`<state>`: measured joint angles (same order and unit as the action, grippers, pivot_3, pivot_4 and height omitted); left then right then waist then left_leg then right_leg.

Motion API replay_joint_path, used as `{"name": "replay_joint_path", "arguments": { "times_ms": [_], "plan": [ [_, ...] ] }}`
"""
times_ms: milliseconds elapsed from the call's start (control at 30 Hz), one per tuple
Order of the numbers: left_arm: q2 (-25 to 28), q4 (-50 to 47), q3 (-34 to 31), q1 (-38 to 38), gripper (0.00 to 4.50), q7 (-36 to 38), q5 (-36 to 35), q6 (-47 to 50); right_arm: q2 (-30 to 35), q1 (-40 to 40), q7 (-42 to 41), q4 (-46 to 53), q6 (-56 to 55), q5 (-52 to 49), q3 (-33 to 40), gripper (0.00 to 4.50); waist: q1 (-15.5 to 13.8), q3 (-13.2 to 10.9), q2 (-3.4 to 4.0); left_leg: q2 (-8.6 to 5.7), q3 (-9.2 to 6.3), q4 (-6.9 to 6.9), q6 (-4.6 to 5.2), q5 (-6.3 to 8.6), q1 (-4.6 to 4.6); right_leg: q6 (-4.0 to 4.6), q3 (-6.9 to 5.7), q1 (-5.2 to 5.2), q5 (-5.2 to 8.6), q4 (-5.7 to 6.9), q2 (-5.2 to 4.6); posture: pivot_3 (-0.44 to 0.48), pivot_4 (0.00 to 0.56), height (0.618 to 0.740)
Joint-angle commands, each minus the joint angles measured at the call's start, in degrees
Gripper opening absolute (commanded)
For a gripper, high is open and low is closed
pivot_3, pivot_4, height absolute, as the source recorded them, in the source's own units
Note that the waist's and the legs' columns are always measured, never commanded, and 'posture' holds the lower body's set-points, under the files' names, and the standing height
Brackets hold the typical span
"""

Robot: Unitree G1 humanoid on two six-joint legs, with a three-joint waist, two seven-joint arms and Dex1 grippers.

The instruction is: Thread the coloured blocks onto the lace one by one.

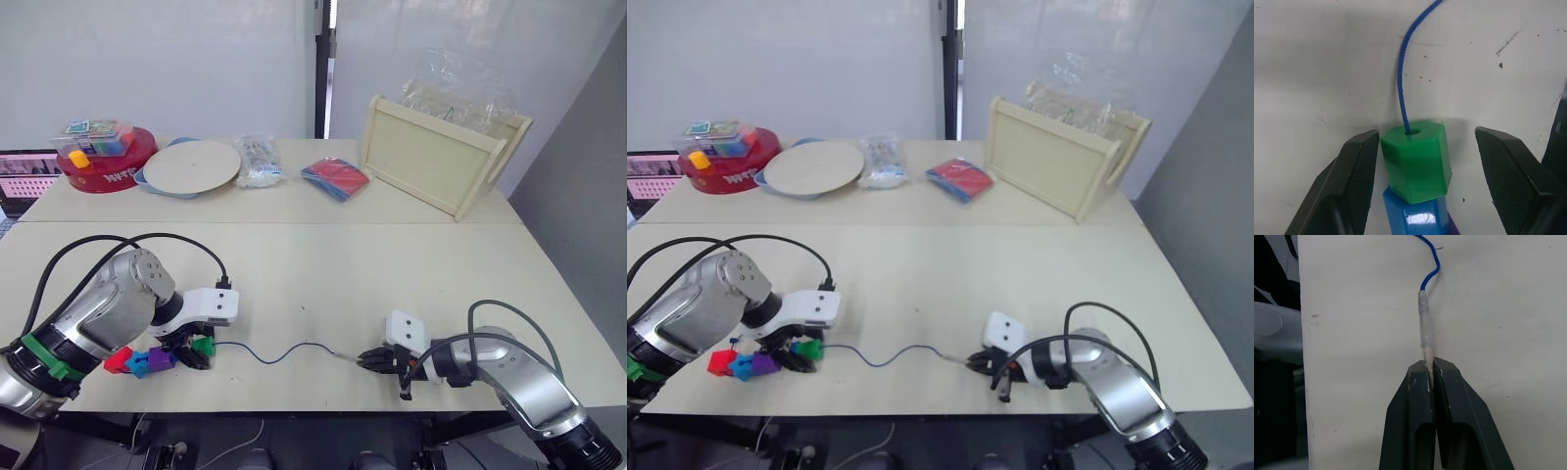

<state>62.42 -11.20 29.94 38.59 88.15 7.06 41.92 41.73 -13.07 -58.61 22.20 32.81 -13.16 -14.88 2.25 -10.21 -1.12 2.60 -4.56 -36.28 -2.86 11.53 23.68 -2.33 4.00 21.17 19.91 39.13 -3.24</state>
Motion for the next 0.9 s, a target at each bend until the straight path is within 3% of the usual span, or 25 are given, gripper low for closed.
{"name": "replay_joint_path", "arguments": {
  "times_ms": [33, 100, 700, 900],
  "plan": [
    [0.3, 0.25, 1.77, -2.2, 1.82, 0.62, 1.14, -1.93, 1.9, 0.73, 0.26, 2.07, 0.07, -0.72, 2.4, 0.0, 0.0, 0.0, 0.0, -0.01, 0.0, 0.0, 0.0, 0.0, -0.01, 0.0, 0.0, -0.01, 0.0, 0.0, -0.02, 0.0, 0.15, 0.74],
    [0.74, -0.13, 1.54, -2.8, 1.3, 1.24, 1.15, -2.27, 2.55, 0.76, 0.69, 1.58, 0.07, -1.07, 3.74, 0.0, 0.06, 0.02, 0.03, -0.01, 0.01, 0.0, 0.01, 0.0, -0.04, 0.0, 0.01, -0.02, 0.0, 0.01, -0.02, 0.0, 0.15, 0.74],
    [1.16, 0.31, 0.18, -4.79, 1.29, 1.38, 3.15, -4.82, 8.74, 0.67, 1.09, -9.69, -5.86, 0.87, 10.72, 0.0, 0.48, 0.06, 0.1, 0.01, 0.05, 0.03, 0.04, 0.02, -0.21, 0.0, 0.11, -0.07, 0.0, 0.07, 0.02, 0.0, 0.15, 0.74],
    [1.27, -0.16, -0.35, -5.7, 1.29, 1.23, 3.07, -4.8, 10.03, 1.75, 0.6, -9.46, -6.35, 0.33, 11.26, 0.0, 0.52, 0.07, 0.12, 0.01, 0.06, 0.03, 0.05, 0.03, -0.22, 0.0, 0.11, -0.08, 0.0, 0.07, 0.02, 0.0, 0.15, 0.74]
  ]
}}
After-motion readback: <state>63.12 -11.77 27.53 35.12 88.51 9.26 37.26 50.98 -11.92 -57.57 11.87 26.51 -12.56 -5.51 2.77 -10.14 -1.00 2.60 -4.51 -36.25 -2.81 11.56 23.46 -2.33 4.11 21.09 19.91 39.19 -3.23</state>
